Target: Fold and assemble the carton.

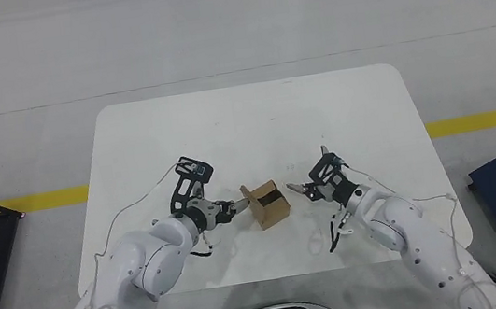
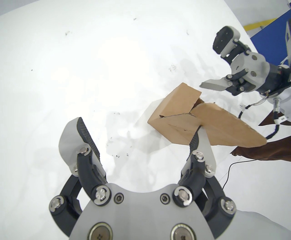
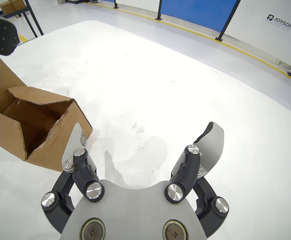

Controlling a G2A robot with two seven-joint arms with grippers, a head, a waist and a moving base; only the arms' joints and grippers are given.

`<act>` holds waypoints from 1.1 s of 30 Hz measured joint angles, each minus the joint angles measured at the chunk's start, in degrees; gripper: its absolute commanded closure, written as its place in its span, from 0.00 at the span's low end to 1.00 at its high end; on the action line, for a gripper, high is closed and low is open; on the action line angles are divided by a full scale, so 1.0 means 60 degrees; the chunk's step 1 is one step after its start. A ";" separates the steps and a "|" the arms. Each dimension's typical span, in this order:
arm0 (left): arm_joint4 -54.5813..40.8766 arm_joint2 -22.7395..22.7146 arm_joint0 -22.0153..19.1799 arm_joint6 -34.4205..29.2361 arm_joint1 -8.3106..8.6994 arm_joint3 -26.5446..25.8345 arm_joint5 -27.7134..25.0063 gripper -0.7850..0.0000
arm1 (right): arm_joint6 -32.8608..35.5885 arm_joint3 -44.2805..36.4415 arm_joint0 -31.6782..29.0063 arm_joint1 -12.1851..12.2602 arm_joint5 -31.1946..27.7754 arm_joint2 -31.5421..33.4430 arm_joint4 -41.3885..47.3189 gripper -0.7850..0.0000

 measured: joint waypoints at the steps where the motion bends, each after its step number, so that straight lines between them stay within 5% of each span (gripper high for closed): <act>1: 0.0008 0.0048 -0.0065 -0.0010 -0.0015 0.0027 0.0005 0.00 | 0.0066 0.0061 0.0105 -0.0027 0.0025 -0.0120 -0.0069 0.00; 33: 0.0396 0.0903 -0.1199 -0.0977 -0.0368 0.1171 0.0084 0.00 | 0.0066 0.0550 0.0951 -0.0284 -0.0566 -0.0757 -0.0513 0.00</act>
